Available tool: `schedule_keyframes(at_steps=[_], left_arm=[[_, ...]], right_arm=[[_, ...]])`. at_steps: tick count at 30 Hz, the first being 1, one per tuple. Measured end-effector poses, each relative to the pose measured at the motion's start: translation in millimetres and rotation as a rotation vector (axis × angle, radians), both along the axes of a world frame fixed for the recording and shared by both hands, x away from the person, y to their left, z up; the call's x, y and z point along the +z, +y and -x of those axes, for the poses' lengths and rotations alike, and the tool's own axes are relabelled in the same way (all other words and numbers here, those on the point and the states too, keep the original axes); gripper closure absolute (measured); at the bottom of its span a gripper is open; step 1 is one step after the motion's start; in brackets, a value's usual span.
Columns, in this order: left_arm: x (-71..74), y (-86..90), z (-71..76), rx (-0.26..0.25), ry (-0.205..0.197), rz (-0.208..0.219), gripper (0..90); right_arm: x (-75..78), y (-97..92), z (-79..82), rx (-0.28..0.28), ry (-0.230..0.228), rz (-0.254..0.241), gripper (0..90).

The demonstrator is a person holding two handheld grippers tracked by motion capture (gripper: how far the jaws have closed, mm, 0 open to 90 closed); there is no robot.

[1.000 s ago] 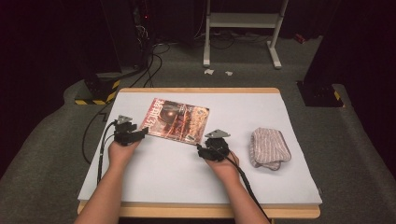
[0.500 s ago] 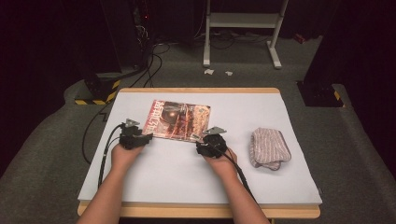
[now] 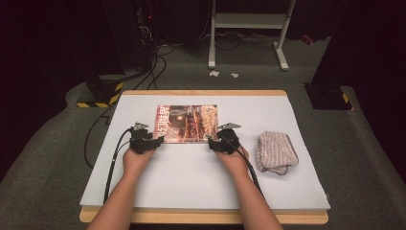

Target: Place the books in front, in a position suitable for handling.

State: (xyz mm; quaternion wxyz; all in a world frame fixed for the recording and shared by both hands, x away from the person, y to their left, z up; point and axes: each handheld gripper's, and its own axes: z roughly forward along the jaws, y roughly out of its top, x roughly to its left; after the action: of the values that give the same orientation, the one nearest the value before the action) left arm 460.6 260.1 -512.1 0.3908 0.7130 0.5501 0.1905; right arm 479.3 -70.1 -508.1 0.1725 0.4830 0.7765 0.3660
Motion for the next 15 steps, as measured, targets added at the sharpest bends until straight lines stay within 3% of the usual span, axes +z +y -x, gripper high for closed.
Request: schedule_keyframes(at_steps=[4,15], left_arm=[[0.1,-0.2,0.3,-0.011,0.007,0.015,39.5],[-0.1,-2.5,1.0,-0.002,0.002,0.001,39.9]], right_arm=[[0.4,7.7,-3.1,0.014,0.009,-0.005,35.1],[-0.2,5.7,-4.2,0.007,0.006,-0.022,38.6]])
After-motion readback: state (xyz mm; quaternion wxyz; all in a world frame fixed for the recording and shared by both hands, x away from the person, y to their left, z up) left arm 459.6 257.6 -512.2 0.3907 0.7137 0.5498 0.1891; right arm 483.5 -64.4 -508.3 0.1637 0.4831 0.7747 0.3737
